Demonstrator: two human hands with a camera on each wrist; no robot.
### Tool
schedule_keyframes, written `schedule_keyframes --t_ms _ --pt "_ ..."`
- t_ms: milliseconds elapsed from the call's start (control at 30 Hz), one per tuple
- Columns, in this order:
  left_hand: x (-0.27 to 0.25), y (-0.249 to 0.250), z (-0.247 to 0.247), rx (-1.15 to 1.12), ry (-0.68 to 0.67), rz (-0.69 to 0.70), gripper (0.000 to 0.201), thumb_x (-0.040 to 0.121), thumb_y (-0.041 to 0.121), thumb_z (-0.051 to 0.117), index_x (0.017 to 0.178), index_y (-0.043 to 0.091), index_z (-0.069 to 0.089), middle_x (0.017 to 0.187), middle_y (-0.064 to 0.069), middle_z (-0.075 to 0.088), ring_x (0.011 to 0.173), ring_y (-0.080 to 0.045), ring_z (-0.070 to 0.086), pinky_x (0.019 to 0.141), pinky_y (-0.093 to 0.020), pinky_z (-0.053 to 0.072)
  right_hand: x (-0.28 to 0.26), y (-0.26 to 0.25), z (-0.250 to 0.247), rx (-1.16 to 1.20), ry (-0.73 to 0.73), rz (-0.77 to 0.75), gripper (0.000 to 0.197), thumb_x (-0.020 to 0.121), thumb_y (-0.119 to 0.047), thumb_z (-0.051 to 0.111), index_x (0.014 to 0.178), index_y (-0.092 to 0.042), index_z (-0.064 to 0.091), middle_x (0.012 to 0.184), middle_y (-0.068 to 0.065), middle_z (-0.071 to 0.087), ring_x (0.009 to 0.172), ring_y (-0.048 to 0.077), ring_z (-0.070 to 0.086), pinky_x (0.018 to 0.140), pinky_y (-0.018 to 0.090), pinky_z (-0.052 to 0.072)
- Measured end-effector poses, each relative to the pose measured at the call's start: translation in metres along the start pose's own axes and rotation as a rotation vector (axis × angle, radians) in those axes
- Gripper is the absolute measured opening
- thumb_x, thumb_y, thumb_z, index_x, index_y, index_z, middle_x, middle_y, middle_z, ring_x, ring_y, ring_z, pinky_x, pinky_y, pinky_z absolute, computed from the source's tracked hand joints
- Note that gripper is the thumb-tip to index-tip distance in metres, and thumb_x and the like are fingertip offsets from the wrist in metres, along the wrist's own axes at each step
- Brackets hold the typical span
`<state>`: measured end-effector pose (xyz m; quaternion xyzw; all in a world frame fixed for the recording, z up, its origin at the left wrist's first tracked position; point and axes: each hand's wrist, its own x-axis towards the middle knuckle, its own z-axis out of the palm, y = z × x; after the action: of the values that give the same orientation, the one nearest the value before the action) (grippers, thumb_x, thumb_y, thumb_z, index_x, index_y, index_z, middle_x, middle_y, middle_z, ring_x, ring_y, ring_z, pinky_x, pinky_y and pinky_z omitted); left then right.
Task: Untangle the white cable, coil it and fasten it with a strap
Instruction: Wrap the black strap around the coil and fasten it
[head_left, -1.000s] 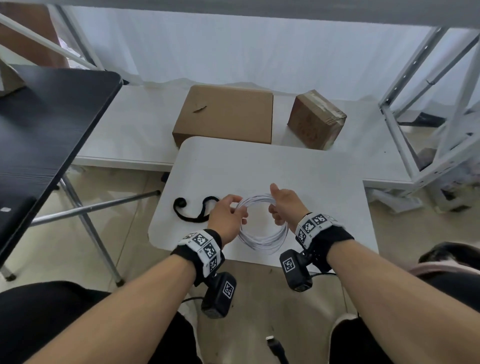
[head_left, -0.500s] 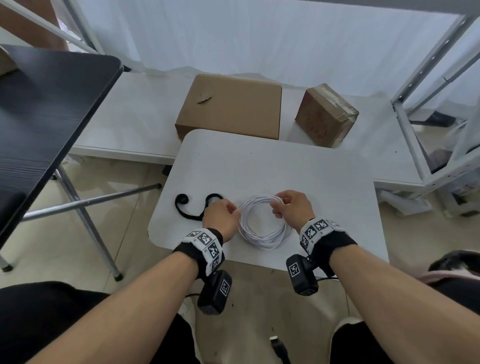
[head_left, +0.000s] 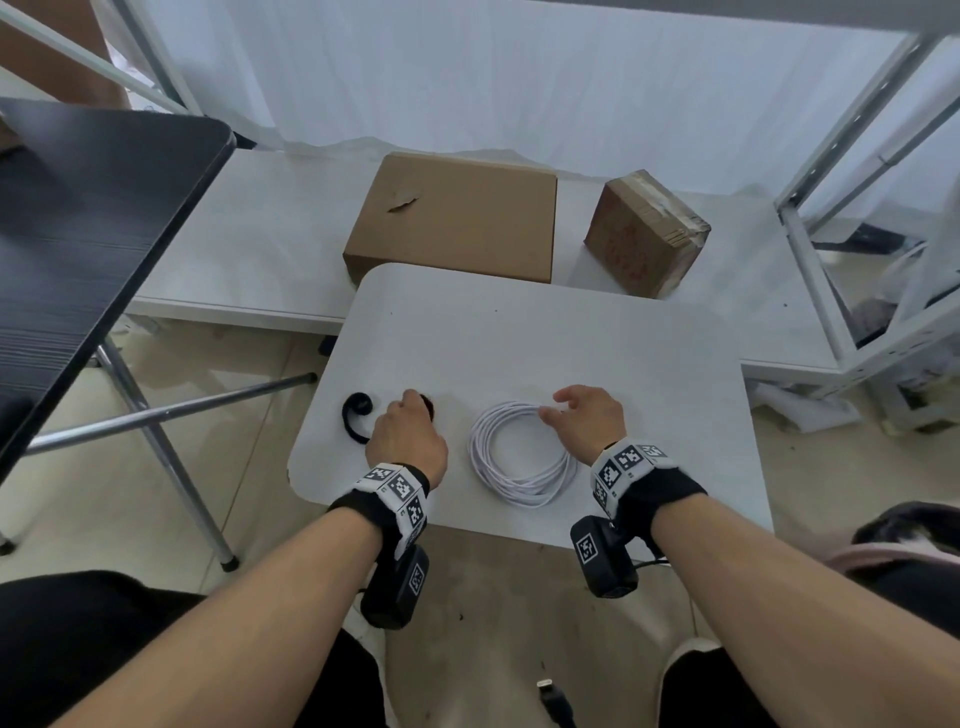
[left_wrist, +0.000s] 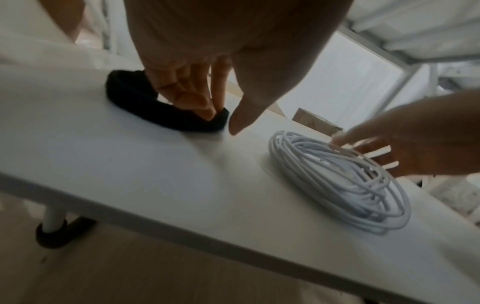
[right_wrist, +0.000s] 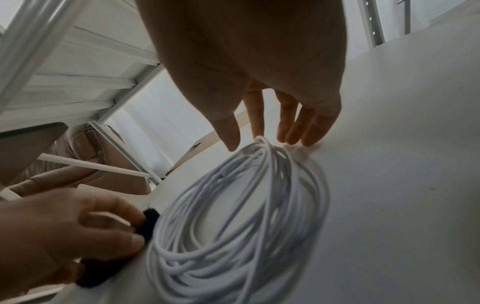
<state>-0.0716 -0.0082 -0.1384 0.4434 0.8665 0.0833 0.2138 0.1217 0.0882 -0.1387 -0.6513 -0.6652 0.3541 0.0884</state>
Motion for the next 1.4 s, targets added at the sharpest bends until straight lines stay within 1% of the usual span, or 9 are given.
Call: schedule_keyframes --t_ms 167,367,533,667,833,933,1033,1233,1400 --pt "-0.003 0.004 -0.003 0.092 0.019 0.083 0.023 0.097 0.024 0.051 0.114 0.019 0.066 0.112 -0.003 0.07 0.112 -0.029 0.056 0.089 -0.04 0.046 -0.005 -0.009 -0.009 0.017 0.061 -0.006 0.041 0.09 -0.043 0.065 0.121 -0.016 0.065 0.13 0.012 0.06 0.12 0.027 0.056 0.105 0.033 0.038" --pt "-0.014 0.052 -0.052 -0.405 0.129 0.236 0.013 0.098 0.03 0.049 0.106 0.023 0.058 0.088 0.0 0.073 0.088 -0.025 0.066 0.082 -0.037 0.053 -0.032 -0.039 -0.046 0.301 0.054 -0.184 0.025 0.091 -0.022 0.068 0.114 -0.014 0.07 0.109 0.005 0.072 0.096 0.016 0.067 0.098 0.036 0.051" --pt "-0.047 0.097 -0.115 -0.831 -0.102 0.391 0.009 0.102 0.012 0.052 0.105 0.01 0.06 0.079 -0.004 0.075 0.065 -0.012 0.066 0.072 -0.028 0.057 -0.062 -0.065 -0.085 0.475 0.02 -0.339 0.024 0.091 -0.017 0.068 0.114 -0.021 0.067 0.1 0.0 0.073 0.086 0.016 0.072 0.085 0.042 0.059" --pt "-0.073 0.117 -0.142 -1.055 -0.297 0.446 0.013 0.104 0.011 0.05 0.109 0.008 0.061 0.082 -0.009 0.073 0.067 -0.015 0.064 0.071 -0.027 0.058 -0.084 -0.074 -0.122 0.604 0.025 -0.398 0.029 0.093 -0.011 0.065 0.12 -0.022 0.064 0.104 0.004 0.072 0.085 0.023 0.073 0.079 0.043 0.061" --pt "-0.088 0.136 -0.146 -1.081 -0.334 0.516 0.016 0.104 0.012 0.05 0.113 0.006 0.061 0.074 -0.007 0.065 0.072 -0.019 0.065 0.073 -0.027 0.057 -0.102 -0.07 -0.147 0.794 -0.137 -0.401 0.022 0.1 -0.012 0.056 0.095 0.008 0.066 0.072 0.001 0.064 0.069 0.017 0.061 0.073 0.035 0.057" --pt "-0.091 0.145 -0.144 -1.118 -0.322 0.538 0.015 0.104 0.012 0.05 0.111 0.007 0.062 0.072 -0.005 0.066 0.074 -0.018 0.066 0.073 -0.027 0.057 -0.102 -0.065 -0.151 0.846 -0.129 -0.392 0.019 0.099 -0.01 0.058 0.088 0.002 0.068 0.073 0.003 0.064 0.073 0.018 0.062 0.074 0.034 0.055" --pt "-0.092 0.147 -0.144 -1.116 -0.31 0.548 0.015 0.104 0.014 0.051 0.111 0.008 0.063 0.072 -0.006 0.065 0.074 -0.02 0.065 0.074 -0.028 0.057 -0.099 -0.059 -0.157 0.834 -0.08 -0.398 0.015 0.098 -0.003 0.058 0.104 0.004 0.07 0.081 0.008 0.071 0.075 0.017 0.066 0.073 0.03 0.058" --pt "-0.095 0.146 -0.139 -1.037 -0.348 0.519 0.013 0.102 0.021 0.054 0.097 0.019 0.066 0.064 -0.002 0.053 0.053 -0.013 0.038 0.053 -0.02 0.036 -0.091 -0.053 -0.169 0.76 0.134 -0.421 0.016 0.099 -0.002 0.055 0.103 -0.005 0.071 0.084 0.014 0.073 0.065 0.017 0.07 0.061 0.026 0.055" --pt "-0.096 0.146 -0.134 -0.982 -0.384 0.543 0.021 0.103 0.022 0.053 0.1 0.01 0.07 0.066 -0.003 0.053 0.06 -0.016 0.042 0.062 -0.024 0.04 -0.087 -0.044 -0.181 0.701 0.248 -0.407 0.018 0.094 -0.003 0.061 0.102 -0.011 0.075 0.082 0.006 0.073 0.068 0.012 0.066 0.068 0.026 0.054"
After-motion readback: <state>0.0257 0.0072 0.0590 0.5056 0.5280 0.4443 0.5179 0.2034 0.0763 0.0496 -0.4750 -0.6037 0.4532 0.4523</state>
